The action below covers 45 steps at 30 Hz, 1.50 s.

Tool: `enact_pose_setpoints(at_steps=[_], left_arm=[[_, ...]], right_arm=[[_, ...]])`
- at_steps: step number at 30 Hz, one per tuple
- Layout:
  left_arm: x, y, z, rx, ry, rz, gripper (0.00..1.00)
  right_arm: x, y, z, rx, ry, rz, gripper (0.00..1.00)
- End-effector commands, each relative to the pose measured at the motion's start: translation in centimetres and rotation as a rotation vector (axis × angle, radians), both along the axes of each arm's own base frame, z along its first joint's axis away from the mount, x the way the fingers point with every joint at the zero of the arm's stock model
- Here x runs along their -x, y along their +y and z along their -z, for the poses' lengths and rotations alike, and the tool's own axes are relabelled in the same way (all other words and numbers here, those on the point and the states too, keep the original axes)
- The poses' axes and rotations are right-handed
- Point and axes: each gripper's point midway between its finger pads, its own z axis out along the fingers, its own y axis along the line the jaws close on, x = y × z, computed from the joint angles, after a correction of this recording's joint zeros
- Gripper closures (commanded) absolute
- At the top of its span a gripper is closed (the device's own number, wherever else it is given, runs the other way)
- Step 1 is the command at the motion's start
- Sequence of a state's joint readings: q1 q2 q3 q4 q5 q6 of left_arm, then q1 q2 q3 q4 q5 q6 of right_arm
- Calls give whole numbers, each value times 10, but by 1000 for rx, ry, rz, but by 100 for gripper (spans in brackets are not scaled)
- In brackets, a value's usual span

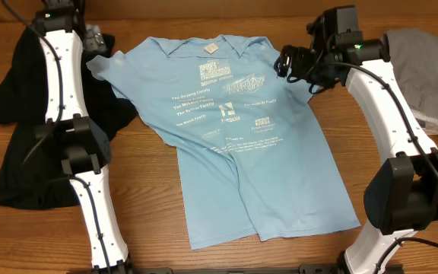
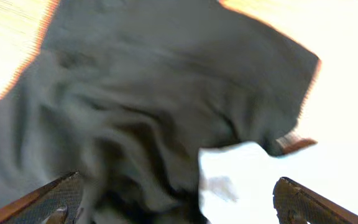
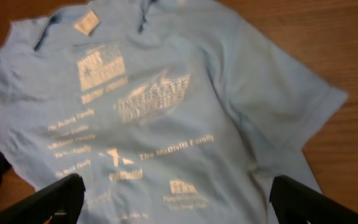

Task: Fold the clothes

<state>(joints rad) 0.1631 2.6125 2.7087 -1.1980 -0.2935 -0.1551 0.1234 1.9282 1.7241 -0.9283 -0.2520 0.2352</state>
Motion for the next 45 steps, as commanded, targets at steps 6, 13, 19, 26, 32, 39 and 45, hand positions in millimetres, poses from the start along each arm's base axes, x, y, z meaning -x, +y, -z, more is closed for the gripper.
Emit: enact_pose_setpoints(at_steps=[6, 13, 19, 26, 32, 39, 45], left_arm=[[12, -110, 21, 226, 126, 271, 0], [25, -188, 26, 241, 193, 405, 0], [28, -224, 26, 228, 194, 453, 0], [30, -234, 27, 233, 198, 447, 0], [30, -234, 27, 234, 197, 444, 0], [30, -234, 27, 234, 197, 444, 0], [30, -234, 27, 234, 197, 444, 0]], right_arm=[[21, -24, 19, 93, 130, 126, 1], [-2, -38, 51, 104, 146, 264, 18], [-10, -49, 88, 109, 201, 304, 32], [-6, -62, 114, 117, 264, 349, 40], [-3, -61, 137, 102, 275, 370, 49], [-6, -61, 148, 93, 252, 376, 50], [-14, -56, 150, 63, 212, 368, 73]])
